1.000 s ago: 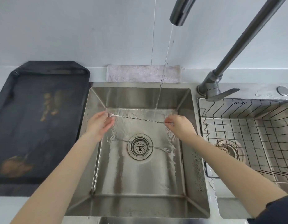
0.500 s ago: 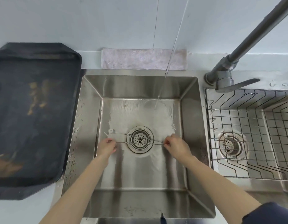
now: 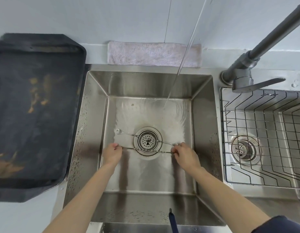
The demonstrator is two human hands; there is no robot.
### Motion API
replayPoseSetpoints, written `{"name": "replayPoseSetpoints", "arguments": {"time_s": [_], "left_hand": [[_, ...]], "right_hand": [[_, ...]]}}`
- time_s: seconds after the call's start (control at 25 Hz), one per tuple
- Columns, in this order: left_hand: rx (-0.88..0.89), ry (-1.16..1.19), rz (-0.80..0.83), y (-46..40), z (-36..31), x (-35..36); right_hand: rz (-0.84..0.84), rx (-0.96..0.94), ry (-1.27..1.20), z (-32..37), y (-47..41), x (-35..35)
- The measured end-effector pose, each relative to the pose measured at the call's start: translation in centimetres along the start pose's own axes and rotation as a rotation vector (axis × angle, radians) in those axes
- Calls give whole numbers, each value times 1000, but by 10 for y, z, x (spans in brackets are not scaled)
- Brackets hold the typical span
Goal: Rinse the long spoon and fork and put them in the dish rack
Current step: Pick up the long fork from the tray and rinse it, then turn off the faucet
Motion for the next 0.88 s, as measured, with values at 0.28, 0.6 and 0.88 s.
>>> {"name": "replayPoseSetpoints", "arguments": {"time_s": [0.28, 0.6, 0.88], "left_hand": [[89, -211, 19, 10, -8, -13], [441, -802, 74, 63, -53, -20], [781, -967, -137, 140, -129, -35]], "right_hand": [[-33, -39, 9, 16, 13, -14], [-42, -166, 82, 46, 45, -39], [-164, -260, 120, 65, 85, -93]]}}
Point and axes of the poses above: each hand's wrist, its own y-axis away from the middle knuckle, its own x-axis out of the palm, z = x × y, the point moved 9 cm from there along -y, towards the middle knuckle, and after that the axes turned 14 degrees about -y, right-handed, at the moved point
